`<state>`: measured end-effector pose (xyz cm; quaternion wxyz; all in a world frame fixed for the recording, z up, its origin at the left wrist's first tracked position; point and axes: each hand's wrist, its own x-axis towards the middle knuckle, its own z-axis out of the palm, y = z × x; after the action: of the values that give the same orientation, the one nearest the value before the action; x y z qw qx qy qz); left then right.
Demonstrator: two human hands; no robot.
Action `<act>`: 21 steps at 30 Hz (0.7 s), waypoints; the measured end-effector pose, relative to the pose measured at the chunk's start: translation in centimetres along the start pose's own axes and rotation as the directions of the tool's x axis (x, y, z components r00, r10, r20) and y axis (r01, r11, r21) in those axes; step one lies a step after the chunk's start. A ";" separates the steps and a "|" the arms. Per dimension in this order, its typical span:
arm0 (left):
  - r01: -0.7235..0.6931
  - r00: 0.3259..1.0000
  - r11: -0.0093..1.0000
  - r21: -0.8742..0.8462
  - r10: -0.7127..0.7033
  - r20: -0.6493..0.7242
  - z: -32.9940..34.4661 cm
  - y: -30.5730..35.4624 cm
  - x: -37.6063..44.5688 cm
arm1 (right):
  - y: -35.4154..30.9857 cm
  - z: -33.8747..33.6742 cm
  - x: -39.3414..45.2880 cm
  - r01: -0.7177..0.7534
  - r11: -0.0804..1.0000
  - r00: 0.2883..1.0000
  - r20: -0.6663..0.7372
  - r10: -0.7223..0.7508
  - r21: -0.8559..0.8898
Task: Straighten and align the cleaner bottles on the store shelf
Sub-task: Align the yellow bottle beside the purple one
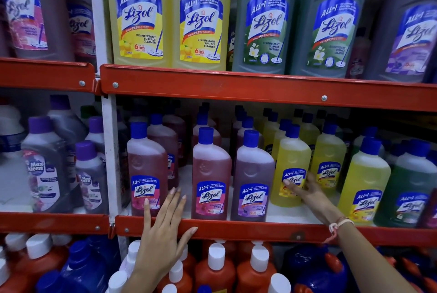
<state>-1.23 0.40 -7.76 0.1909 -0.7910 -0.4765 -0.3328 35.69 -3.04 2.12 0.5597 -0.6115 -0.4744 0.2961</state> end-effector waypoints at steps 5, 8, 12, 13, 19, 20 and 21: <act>0.005 1.000 1.000 0.007 -0.005 -0.003 0.0 0.0 0.0 | 0.2 -0.3 -0.6 0.053 0.998 0.998 0.025 -0.052 -0.022; 0.009 1.000 1.000 -0.003 -0.009 0.014 -0.1 0.0 0.0 | 0.1 -0.5 -1.7 0.067 0.996 0.997 0.040 -0.065 -0.056; 0.016 0.999 1.000 -0.003 -0.016 0.033 -0.2 0.0 0.0 | 0.4 -1.5 -2.7 0.098 0.992 0.993 0.073 -0.092 -0.077; 0.017 0.999 1.000 -0.002 -0.017 0.037 -0.3 0.1 0.0 | 0.6 -1.7 -2.8 0.098 0.992 0.992 0.082 -0.092 -0.083; 0.025 0.999 1.000 0.000 -0.025 0.031 -0.5 0.4 -0.2 | 0.3 -2.5 -4.3 0.125 0.989 0.985 0.131 -0.113 -0.081; 0.023 0.999 1.000 0.007 -0.023 0.032 -0.6 0.4 -0.2 | 0.3 -2.6 -4.4 0.131 0.989 0.983 0.137 -0.120 -0.074; 0.021 0.999 1.000 0.015 -0.022 0.035 -0.7 0.5 -0.2 | 0.4 -2.7 -4.5 0.136 0.988 0.981 0.148 -0.124 -0.073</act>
<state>-1.10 -0.41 -7.36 0.1847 -0.7901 -0.4907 -0.3175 36.54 -8.22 1.50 0.5166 -0.5791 -0.5641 0.2822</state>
